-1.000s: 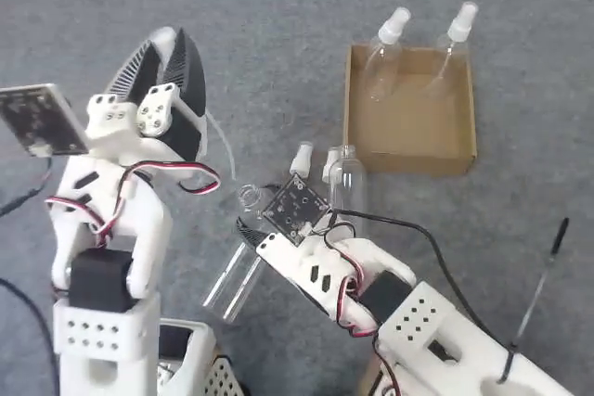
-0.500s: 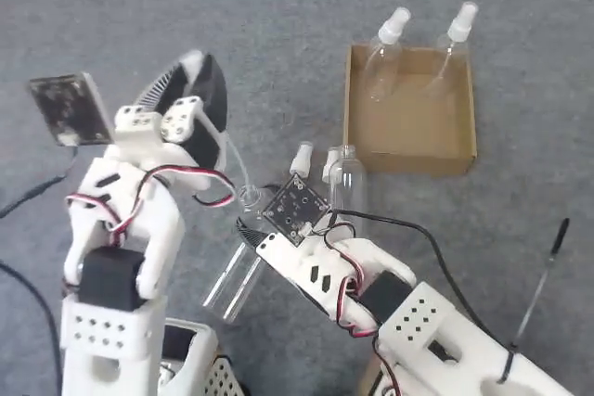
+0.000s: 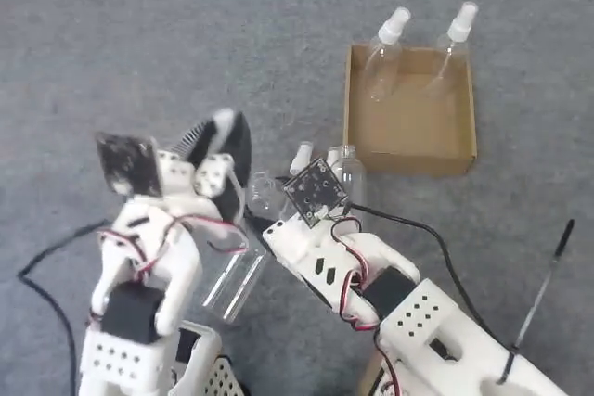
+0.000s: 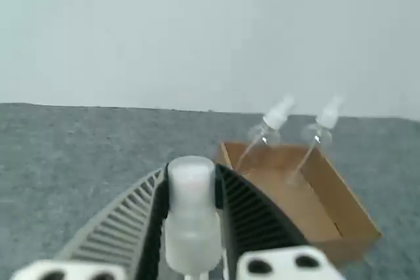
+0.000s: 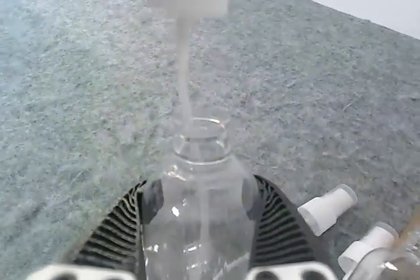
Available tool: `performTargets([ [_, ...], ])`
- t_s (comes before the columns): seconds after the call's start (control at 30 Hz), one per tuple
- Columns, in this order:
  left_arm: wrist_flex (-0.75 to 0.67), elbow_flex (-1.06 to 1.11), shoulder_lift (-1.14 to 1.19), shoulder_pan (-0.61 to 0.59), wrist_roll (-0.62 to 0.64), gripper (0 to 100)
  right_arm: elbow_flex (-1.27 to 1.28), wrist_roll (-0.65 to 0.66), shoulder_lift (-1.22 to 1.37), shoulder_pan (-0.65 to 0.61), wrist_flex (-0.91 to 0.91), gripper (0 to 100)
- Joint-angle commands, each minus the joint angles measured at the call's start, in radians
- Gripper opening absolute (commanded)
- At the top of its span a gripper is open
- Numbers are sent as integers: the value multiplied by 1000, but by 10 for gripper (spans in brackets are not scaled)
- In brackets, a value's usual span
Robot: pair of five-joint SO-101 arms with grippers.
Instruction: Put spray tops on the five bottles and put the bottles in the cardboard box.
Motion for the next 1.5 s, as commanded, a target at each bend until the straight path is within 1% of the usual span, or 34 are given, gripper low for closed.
performTargets([
  [0.0, 3, 51, -60, 52, -34, 13, -21, -18, -41, 7, -27, 6],
  [0.6, 32, 116, -68, 61, -35, 18, 23, -15, -50, 2, -33, 6],
  [0.77, 46, 110, -68, 61, -40, 112, 23, -15, -50, 5, -33, 6],
  [0.83, 64, 101, -68, 61, -80, 141, 23, -15, -50, 5, -31, 6],
  [1.0, 130, -7, -68, 32, -152, 179, 25, -15, -50, 5, -31, 6],
  [1.1, 193, -124, -38, -31, -196, 192, 26, -15, -50, 5, -28, 6],
  [1.2, 245, -234, 32, -106, -206, 192, 26, -15, -50, 5, -25, 6],
  [1.27, 245, -285, 101, -140, -207, 192, 26, -15, -50, 5, -25, 6],
  [1.37, 204, -323, 222, -175, -207, 190, 26, -15, -50, 5, -24, 6],
  [1.47, 173, -331, 322, -175, -207, 189, 28, -15, -50, 7, -24, 6],
])
